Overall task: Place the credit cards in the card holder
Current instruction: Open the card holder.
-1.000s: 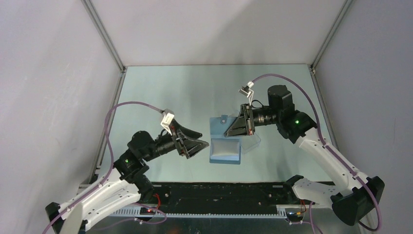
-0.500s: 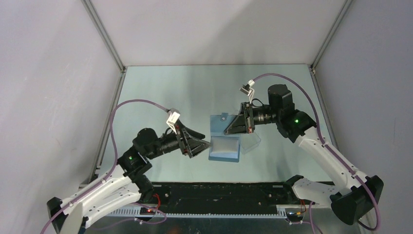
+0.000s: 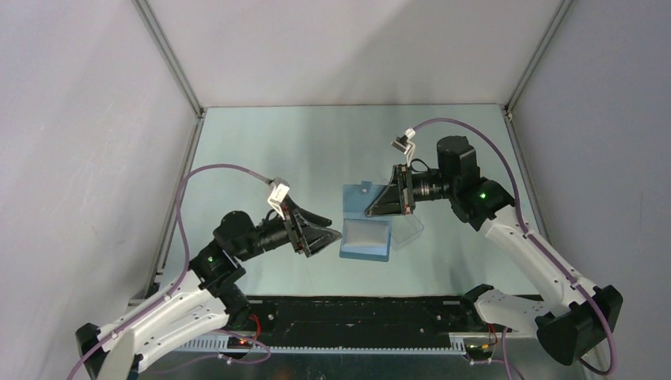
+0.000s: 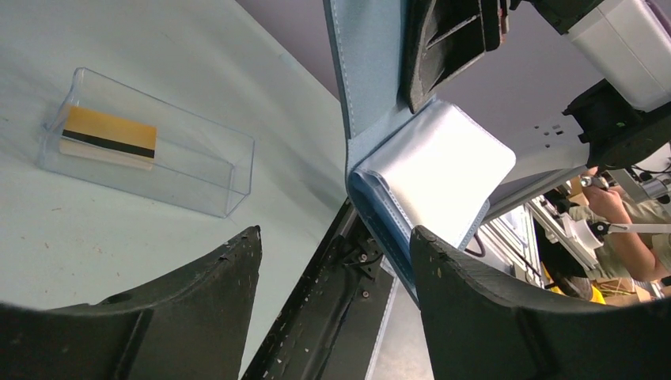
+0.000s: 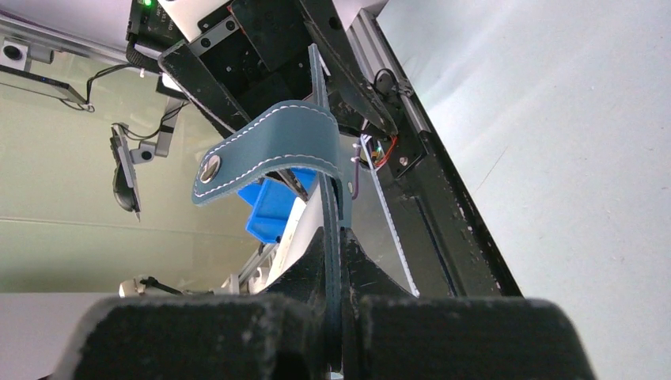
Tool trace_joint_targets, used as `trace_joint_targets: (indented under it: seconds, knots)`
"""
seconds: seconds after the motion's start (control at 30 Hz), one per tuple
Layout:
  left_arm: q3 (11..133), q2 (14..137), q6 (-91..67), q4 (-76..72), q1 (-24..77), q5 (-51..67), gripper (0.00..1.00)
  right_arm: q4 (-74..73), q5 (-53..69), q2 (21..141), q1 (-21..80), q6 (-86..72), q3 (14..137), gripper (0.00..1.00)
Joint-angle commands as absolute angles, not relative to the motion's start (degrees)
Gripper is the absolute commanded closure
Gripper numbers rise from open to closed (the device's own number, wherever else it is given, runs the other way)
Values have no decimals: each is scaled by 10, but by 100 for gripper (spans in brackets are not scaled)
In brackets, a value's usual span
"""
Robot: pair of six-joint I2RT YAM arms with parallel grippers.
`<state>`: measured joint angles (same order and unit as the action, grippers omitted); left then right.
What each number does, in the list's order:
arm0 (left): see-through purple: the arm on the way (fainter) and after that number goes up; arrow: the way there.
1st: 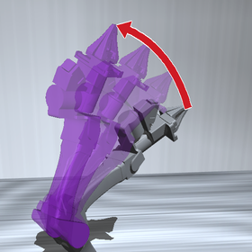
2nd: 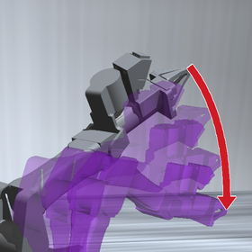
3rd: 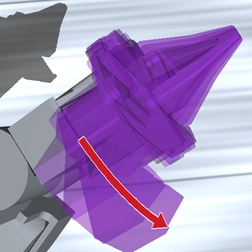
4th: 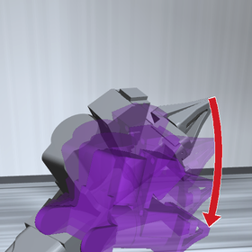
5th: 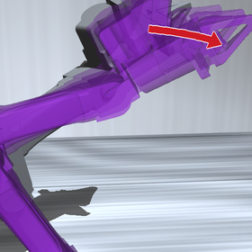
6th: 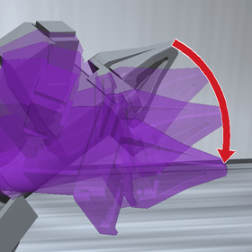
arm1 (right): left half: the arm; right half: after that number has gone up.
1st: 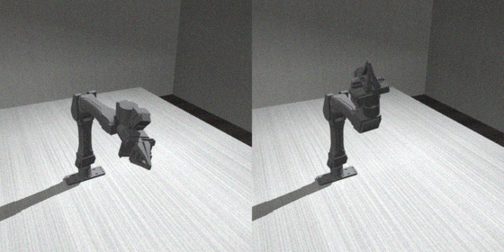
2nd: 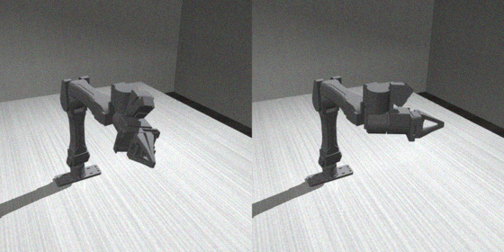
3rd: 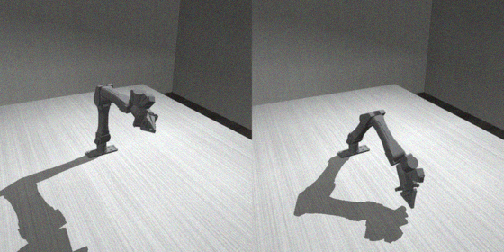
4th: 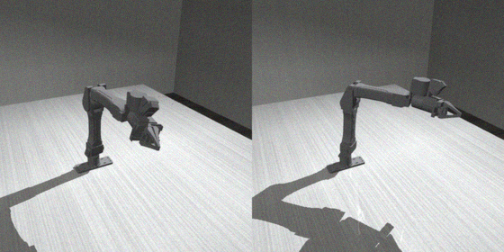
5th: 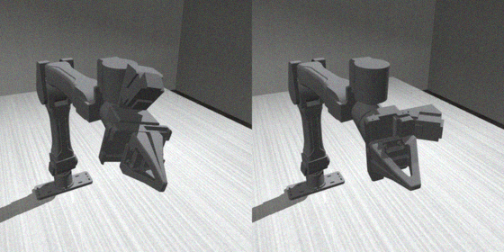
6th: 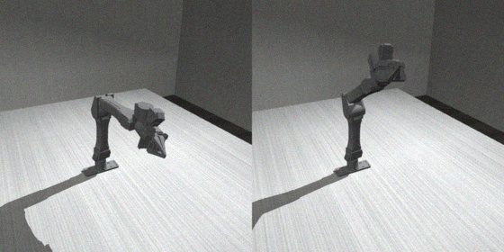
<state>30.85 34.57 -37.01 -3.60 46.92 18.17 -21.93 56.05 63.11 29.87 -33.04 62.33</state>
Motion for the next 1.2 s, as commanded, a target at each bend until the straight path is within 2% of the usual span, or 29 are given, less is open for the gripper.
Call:
trace_joint_targets:
  seconds: [0.0, 0.53, 1.17]
  knots:
    - [310, 356, -361, -62, 472, 184, 27, -195, 576, 631, 297, -338, 624, 100]
    - [298, 381, -362, -75, 473, 186, 30, -192, 582, 630, 299, -340, 625, 100]
    - [293, 379, -378, -190, 474, 220, 27, -209, 588, 645, 326, -316, 624, 100]
